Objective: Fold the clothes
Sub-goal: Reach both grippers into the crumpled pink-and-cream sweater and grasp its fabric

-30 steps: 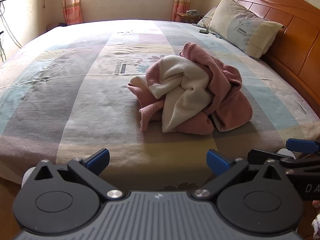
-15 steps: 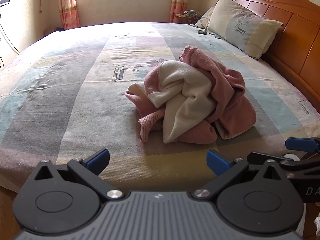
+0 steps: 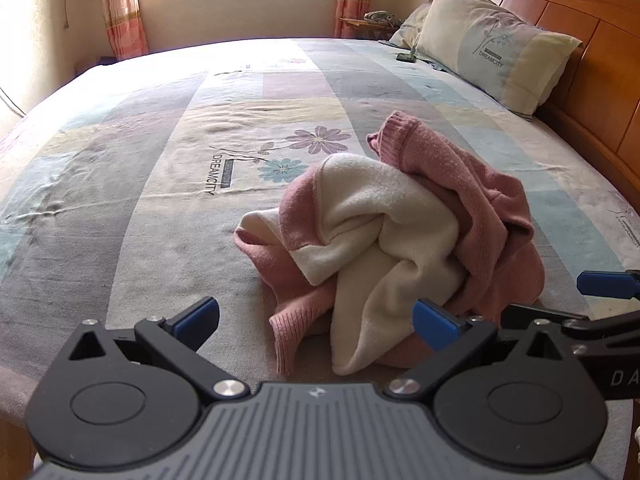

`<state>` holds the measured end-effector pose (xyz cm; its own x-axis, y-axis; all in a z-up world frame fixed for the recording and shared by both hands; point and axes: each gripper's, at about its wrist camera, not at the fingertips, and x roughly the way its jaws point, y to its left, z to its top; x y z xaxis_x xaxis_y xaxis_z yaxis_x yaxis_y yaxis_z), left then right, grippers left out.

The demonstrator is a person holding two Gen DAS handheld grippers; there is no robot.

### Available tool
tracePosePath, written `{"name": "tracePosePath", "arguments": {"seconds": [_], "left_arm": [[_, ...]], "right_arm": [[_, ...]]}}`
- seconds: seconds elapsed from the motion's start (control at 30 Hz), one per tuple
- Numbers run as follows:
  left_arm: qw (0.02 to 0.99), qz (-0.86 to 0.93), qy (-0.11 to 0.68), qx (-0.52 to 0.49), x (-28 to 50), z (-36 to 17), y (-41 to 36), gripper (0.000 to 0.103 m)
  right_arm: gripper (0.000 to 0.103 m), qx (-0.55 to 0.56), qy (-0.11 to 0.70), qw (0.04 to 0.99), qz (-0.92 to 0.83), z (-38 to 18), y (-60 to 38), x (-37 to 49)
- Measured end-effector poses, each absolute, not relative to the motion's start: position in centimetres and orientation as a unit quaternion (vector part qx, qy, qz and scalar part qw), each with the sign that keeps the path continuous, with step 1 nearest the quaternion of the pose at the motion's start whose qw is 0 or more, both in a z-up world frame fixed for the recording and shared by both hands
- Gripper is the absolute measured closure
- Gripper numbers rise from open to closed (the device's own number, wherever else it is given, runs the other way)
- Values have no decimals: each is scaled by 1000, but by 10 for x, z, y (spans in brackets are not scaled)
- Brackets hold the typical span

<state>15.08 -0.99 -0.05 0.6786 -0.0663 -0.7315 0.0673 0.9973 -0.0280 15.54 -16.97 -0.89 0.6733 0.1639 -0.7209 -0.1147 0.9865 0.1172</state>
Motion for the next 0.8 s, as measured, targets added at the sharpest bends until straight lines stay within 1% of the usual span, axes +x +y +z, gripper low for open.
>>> {"name": "tracePosePath", "arguments": {"seconds": [0.37, 0.47, 0.57, 0.7, 0.8], "left_arm": [[902, -51, 428, 37, 226, -41, -22, 1], [907, -67, 414, 42, 230, -51, -23, 0], [909, -80, 408, 29, 232, -55, -16, 0], [910, -102, 402, 10, 233, -61, -6, 0], [912, -104, 396, 27, 228, -62, -10, 0]], "right_arm": [[0, 44, 425, 901, 68, -41, -177, 230], [0, 33, 428, 900, 69, -53, -174, 238], [0, 33, 418, 904, 77, -64, -174, 239], [0, 63, 397, 910, 101, -76, -186, 234], [0, 35, 364, 922, 124, -83, -185, 225]]}}
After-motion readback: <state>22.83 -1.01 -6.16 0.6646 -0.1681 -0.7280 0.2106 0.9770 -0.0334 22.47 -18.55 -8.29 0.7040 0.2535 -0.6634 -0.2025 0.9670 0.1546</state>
